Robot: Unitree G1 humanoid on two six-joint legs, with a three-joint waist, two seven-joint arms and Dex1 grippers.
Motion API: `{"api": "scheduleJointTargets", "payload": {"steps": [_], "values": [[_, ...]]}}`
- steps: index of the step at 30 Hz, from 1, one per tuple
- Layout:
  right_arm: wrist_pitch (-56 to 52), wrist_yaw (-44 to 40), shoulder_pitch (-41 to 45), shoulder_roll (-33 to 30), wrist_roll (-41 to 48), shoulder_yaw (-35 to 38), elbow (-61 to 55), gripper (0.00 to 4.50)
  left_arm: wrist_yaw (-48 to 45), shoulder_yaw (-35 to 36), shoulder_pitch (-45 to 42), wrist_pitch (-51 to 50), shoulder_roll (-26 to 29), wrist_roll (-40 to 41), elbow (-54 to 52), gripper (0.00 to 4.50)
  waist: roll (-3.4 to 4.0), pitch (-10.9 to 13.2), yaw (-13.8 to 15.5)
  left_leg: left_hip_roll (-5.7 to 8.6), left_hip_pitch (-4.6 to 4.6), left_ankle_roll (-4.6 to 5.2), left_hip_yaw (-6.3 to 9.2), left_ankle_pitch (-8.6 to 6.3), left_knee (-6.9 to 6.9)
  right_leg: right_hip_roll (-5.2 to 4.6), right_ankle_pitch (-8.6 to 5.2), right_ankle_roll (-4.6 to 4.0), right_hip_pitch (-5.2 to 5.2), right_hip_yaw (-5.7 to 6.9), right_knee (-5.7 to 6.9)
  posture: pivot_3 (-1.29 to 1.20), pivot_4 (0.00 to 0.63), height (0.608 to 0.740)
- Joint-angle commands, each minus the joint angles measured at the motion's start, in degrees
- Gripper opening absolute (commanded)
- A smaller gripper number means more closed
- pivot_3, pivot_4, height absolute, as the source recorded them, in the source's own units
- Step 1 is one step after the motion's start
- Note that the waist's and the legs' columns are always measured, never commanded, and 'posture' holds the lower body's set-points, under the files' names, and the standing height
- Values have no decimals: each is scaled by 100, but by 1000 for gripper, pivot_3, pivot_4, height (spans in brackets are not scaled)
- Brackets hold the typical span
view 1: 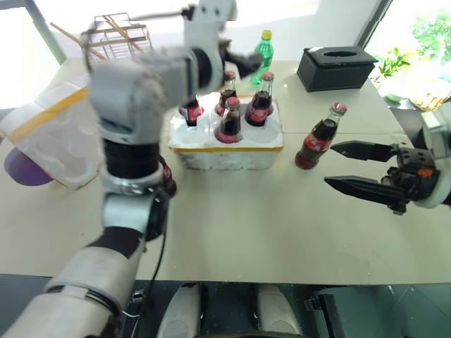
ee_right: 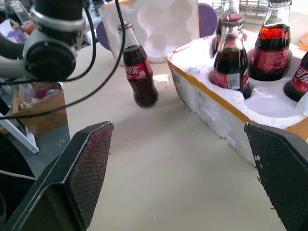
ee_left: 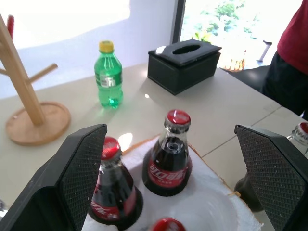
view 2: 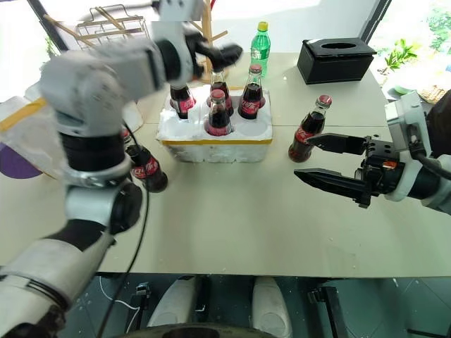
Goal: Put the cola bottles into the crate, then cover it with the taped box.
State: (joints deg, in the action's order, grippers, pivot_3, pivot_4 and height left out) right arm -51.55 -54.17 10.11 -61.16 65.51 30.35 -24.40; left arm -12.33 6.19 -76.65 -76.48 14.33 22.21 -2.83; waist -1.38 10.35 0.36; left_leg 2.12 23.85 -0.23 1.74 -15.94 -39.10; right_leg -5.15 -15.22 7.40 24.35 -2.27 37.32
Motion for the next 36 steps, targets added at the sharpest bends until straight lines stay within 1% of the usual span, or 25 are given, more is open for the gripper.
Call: {"api": "scheduleJointTargets", "payload": {"steps": [1,3,4,6,8,11,12,13,14,16,17,18,19,20,21,23,25,28,30,33,36], "values": [[134,-76,101,29,-38,35,37,4500,-280,348,-480,-486,532,263,-220,4462,0,0,6,0,0,0,0,0,0,1,0,0,0,0,0,0,150,740],[118,-86,94,35,-21,35,47,4500,-499,768,-770,-1143,900,506,-125,4462,0,0,9,-3,0,-1,1,0,0,0,0,0,0,-2,0,0,150,740],[116,-96,89,37,-30,24,50,4500,-642,1103,-923,-1400,1061,790,8,4462,0,0,8,-3,0,-1,1,0,0,0,0,0,0,-3,1,0,150,740],[122,-136,69,37,-65,7,68,4500,-929,1523,-1034,-1590,1481,1468,221,4462,0,0,1,-4,0,-1,2,0,0,0,0,0,0,-3,1,0,150,740],[127,-166,92,38,-99,-34,112,4500,-1114,1650,-832,-1602,2053,1990,298,4462,2,-1,-15,-7,-2,-1,2,0,0,0,0,0,1,-3,2,0,150,740],[129,-191,148,52,-134,-93,167,4500,-1329,1763,-223,-1602,2811,2592,169,4462,7,-4,-96,-9,-12,-4,2,1,5,-2,0,0,-1,-7,14,0,150,740],[127,-192,178,61,-131,-125,178,4500,-1674,1748,333,-1458,3194,2621,-210,4462,7,-4,-102,-9,-15,-6,2,3,5,-3,0,0,-1,-7,14,0,150,740],[123,-208,202,60,-124,-152,184,4500,-2245,1786,1178,-1024,3648,2617,-687,4462,11,-6,-112,-9,-15,-9,2,4,5,-4,0,0,-2,-8,16,0,150,740],[122,-232,220,58,-128,-176,193,4500,-2812,1915,1979,-518,3980,2586,-1095,4462,20,-10,-156,-8,-18,-10,-1,5,8,-5,0,0,-2,-11,13,0,150,740],[124,-272,264,44,-144,-220,225,4500,-4013,2346,3591,631,4434,2436,-1605,4462,11,-5,-163,-9,-47,-12,-25,5,38,-10,-2,-3,-3,-33,15,0,150,740],[126,-294,291,33,-155,-241,255,4500,-4525,2588,4284,1085,4551,2356,-1704,4462,1,1,-141,-11,-44,-50,-21,27,38,-9,-3,-6,-1,-29,16,0,150,740],[124,-323,330,14,-165,-264,296,4500,-4958,2873,4868,1493,4571,2315,-1725,4462,-4,1,-123,-18,-37,-56,-21,30,41,-7,-2,-9,2,-25,0,0,150,740],[120,-361,365,-6,-178,-284,341,4500,-5154,3065,5242,1728,4560,2310,-1678,4462,-7,1,-91,-20,-36,-54,-21,29,40,-10,-2,-11,-2,-23,-3,0,150,740],[117,-392,398,-19,-191,-307,376,4500,-5206,3171,5441,1964,4507,2293,-1599,4462,-8,0,-62,-19,-35,-45,-20,23,40,-17,0,-16,-8,-19,-13,0,150,740],[112,-418,441,-33,-205,-339,414,4500,-5135,3232,5514,2167,4415,2275,-1446,4462,-9,0,-26,-16,-35,-14,-14,5,39,-37,-7,-30,-17,-10,-17,0,150,740],[97,-456,518,-50,-228,-394,473,4500,-5108,3235,5659,2638,4289,2164,-1273,4462,-7,-2,52,-12,-37,-6,-11,0,33,-44,-7,-34,-28,-4,-24,0,150,740],[83,-472,592,-55,-254,-445,507,4500,-5302,3150,6067,3067,4237,1982,-1267,4462,0,-5,56,-5,-39,1,-7,-4,29,-53,-7,-35,-39,-3,-29,0,150,740],[33,-491,682,-79,-235,-472,544,4500,-5621,2818,6857,3723,4165,1646,-1443,4462,5,-7,16,-2,-42,15,-16,-13,30,-61,-5,-31,-39,-7,-33,0,150,740],[-1,-483,742,-89,-216,-494,561,4500,-5602,2513,7132,4095,4020,1437,-1457,4462,5,-7,8,-4,-41,17,-17,-15,33,-61,0,-22,-34,-7,-33,0,150,740],[-56,-494,790,-87,-206,-492,577,4500,-5409,2043,7211,4582,3729,1146,-1380,4462,6,-7,14,-5,-41,16,-16,-14,38,-62,2,-18,-31,-7,-33,0,150,740],[-89,-464,833,-59,-206,-527,561,4500,-5102,1505,7012,4956,3366,869,-1248,4462,7,-7,37,-4,-41,16,-16,-14,36,-65,2,-18,-33,-6,-34,0,150,740]]}}
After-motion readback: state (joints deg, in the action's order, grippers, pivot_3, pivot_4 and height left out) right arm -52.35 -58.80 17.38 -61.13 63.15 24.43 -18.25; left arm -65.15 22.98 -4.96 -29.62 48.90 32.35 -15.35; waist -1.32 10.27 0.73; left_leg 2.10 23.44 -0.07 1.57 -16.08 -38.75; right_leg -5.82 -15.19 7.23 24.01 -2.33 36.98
